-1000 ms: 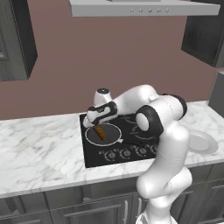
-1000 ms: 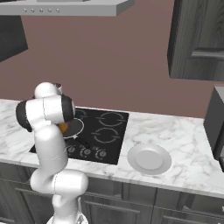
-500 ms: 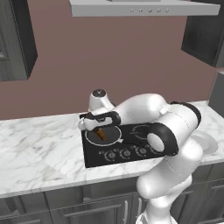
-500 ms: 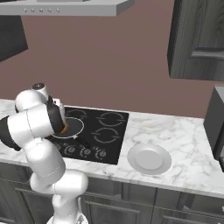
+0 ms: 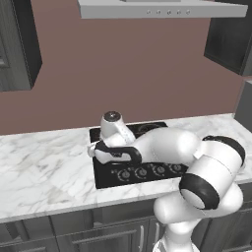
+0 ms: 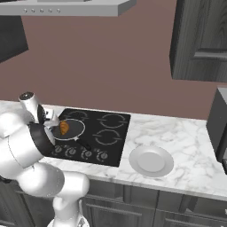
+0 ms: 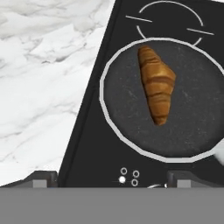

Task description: Pick the croissant and place it on the pan. Then turn on the stove to warm the croissant.

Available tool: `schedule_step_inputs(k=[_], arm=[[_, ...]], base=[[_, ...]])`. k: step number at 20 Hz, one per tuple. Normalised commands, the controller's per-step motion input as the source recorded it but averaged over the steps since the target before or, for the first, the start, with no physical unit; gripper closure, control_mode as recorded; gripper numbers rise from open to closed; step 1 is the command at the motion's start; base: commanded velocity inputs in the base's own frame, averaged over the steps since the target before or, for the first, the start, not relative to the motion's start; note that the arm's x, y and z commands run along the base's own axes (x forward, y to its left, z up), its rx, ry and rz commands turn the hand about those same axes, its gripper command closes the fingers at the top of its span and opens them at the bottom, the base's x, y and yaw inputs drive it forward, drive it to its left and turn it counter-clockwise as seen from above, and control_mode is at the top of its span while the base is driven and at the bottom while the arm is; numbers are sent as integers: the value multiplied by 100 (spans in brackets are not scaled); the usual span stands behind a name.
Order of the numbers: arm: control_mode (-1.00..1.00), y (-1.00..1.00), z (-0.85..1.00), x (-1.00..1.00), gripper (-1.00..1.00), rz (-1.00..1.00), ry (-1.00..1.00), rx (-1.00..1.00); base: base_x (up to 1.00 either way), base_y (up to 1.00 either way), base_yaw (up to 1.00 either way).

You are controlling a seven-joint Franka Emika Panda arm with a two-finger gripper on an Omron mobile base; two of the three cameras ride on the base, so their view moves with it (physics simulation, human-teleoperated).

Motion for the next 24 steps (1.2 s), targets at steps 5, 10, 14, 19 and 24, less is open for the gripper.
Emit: schedule_step_inputs(k=[5, 10, 14, 19, 24], arm=[[-100, -4, 1, -51, -100, -13, 0, 1], [-100, -19, -5, -44, -100, -10, 0, 1], [-100, -11, -4, -13, -100, -3, 0, 0], [-100, -19, -20, -1, -100, 0, 2, 0], [-100, -31, -41, -11, -100, 0, 14, 0]], base=[[0, 0, 0], [0, 0, 0], [0, 0, 0], [0, 0, 0], [0, 0, 0]])
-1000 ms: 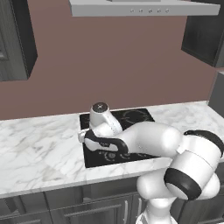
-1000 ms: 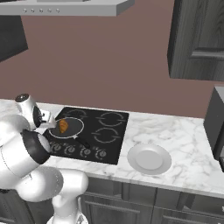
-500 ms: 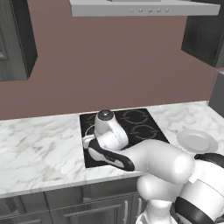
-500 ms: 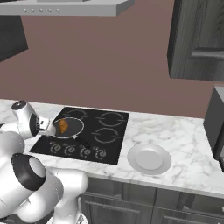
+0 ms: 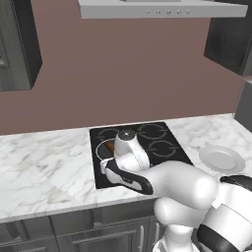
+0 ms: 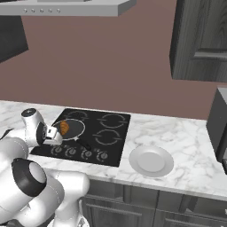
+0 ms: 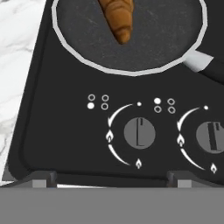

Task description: Pick the croissant and place it on the pan. Then turn on the stove to warm the croissant.

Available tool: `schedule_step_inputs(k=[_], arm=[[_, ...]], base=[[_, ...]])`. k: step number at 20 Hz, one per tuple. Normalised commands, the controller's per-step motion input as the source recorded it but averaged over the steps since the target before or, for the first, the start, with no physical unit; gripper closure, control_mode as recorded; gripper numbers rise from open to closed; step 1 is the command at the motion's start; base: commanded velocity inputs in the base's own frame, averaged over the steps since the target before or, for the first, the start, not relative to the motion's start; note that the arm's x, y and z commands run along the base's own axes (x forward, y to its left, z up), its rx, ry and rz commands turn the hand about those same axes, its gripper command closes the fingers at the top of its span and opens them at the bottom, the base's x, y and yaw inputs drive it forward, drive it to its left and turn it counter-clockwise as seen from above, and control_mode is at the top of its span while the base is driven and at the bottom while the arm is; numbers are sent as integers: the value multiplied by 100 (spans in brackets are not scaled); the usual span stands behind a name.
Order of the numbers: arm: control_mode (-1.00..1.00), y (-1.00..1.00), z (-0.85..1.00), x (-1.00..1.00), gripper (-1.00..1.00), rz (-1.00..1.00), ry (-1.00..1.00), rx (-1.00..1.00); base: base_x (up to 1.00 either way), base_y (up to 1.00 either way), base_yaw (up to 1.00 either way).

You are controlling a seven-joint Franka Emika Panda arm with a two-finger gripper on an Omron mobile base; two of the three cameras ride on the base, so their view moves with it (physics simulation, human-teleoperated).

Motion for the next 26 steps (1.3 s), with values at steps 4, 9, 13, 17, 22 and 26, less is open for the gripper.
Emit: schedule_step_inputs(k=[4, 9, 13, 17, 22, 26], arm=[[-100, -5, -4, -4, -100, 0, 1, 0], [-100, -2, -15, -4, -100, 0, 0, 0], [-100, -17, -35, 2, -100, 0, 3, 0], [-100, -17, -10, 8, -100, 0, 0, -1], [-100, -2, -3, 17, -100, 0, 0, 0], [-100, -3, -14, 28, -100, 0, 0, 0]], base=[[0, 0, 0], [0, 0, 0], [0, 0, 0], [0, 0, 0], [0, 0, 0], [0, 0, 0]])
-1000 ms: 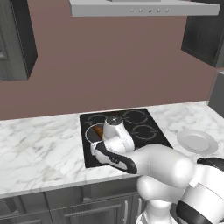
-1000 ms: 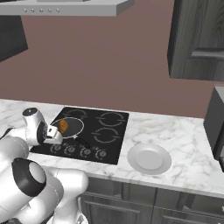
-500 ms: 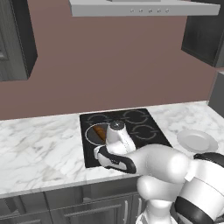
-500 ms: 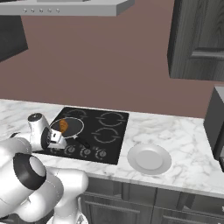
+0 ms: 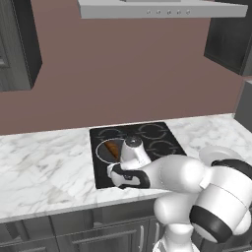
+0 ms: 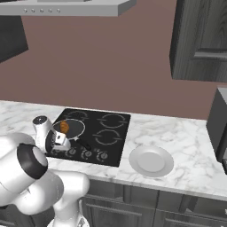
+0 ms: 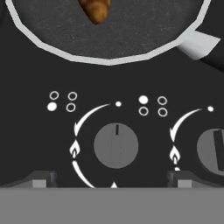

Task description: Pick the croissant and place it on the pan. Then turn on the stove to warm the croissant.

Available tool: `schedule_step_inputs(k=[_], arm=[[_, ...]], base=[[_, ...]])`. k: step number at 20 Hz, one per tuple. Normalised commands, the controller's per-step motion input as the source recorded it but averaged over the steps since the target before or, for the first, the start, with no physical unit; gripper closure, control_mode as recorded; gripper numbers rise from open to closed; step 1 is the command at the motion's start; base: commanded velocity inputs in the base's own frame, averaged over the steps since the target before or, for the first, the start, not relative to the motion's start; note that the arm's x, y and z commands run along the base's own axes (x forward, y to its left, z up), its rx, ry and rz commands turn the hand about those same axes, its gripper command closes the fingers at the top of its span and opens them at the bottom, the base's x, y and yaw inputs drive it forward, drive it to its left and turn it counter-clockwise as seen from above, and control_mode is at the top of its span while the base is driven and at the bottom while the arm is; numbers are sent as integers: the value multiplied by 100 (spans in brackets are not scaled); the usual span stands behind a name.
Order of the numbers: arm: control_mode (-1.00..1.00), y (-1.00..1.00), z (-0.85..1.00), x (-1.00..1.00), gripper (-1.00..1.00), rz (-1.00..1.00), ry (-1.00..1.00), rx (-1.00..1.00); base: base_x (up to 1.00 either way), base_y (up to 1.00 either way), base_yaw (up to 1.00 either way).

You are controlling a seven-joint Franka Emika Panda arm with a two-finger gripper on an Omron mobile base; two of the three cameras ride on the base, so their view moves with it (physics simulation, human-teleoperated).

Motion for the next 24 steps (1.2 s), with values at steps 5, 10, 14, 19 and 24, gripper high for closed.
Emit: schedule_step_inputs(k=[5, 10, 14, 19, 24], arm=[[-100, 0, -19, 10, -100, 0, 0, 0], [-100, 0, -5, 0, -100, 0, 0, 0], [-100, 0, 0, 0, -100, 0, 0, 0], [-100, 0, 0, 8, -100, 0, 0, 0], [-100, 0, 0, 14, -100, 0, 0, 0]], base=[[0, 0, 0], [0, 0, 0], [0, 0, 0], [0, 0, 0], [0, 0, 0]])
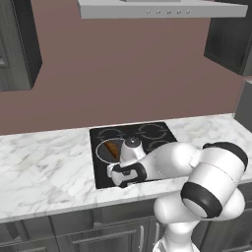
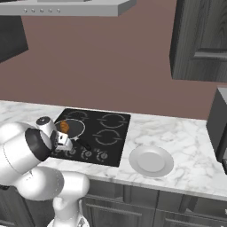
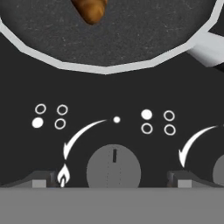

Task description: Pick the croissant and place it on the pan. Then turn on the stove to warm the croissant.

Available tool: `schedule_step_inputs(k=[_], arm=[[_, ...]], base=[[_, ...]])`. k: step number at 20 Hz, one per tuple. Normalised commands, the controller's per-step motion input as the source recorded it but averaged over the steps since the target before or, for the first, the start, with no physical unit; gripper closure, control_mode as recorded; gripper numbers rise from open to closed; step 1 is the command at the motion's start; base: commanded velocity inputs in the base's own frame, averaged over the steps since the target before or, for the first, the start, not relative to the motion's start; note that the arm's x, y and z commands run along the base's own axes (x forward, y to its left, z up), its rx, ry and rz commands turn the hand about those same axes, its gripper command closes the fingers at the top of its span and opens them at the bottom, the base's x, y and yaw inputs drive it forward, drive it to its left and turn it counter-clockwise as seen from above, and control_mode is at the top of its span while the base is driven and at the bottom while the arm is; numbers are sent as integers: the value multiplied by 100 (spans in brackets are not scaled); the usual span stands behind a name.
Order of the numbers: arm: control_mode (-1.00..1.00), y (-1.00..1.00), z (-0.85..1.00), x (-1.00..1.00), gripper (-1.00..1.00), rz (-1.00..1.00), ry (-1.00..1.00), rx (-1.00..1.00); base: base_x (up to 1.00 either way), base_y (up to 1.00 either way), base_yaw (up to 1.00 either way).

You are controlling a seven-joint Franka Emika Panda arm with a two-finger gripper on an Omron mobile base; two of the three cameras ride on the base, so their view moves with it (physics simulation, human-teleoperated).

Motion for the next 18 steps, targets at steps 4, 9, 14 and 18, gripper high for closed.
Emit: schedule_step_inputs(k=[4, 9, 14, 18], arm=[[-100, 0, -4, 3, -100, 0, 0, 0], [-100, 0, -13, 0, -100, 0, 0, 0], [-100, 0, -22, 0, -100, 0, 0, 0], [-100, 0, -21, 0, -100, 0, 0, 0]], base=[[0, 0, 0], [0, 0, 0], [0, 0, 0], [0, 0, 0]])
